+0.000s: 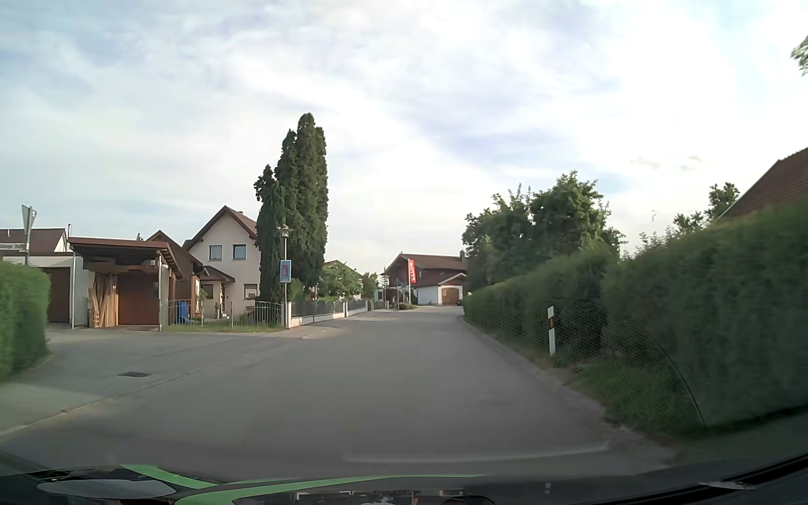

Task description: Follow the waypoints while adhering to traffic rules and regulations

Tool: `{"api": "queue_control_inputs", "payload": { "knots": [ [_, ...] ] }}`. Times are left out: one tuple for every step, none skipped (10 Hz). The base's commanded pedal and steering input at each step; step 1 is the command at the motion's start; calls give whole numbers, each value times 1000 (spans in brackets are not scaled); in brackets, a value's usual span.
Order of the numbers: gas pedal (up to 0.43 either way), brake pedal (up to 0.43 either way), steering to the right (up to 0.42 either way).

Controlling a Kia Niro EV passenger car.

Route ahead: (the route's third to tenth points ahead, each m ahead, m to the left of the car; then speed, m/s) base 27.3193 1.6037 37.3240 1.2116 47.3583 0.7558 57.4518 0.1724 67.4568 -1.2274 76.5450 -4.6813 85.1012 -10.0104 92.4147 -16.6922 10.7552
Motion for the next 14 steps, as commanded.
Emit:
{"api": "queue_control_inputs", "payload": {
  "knots": [
    [118, 0, -3],
    [98, 0, -3],
    [87, 0, -3],
    [87, 0, -2],
    [87, 0, -3],
    [87, 0, -3],
    [87, 0, -3],
    [87, 0, -3],
    [87, 0, -3],
    [87, 0, -1],
    [87, 0, -1],
    [87, 0, -1],
    [87, 0, -1],
    [79, 0, 0]
  ]
}}
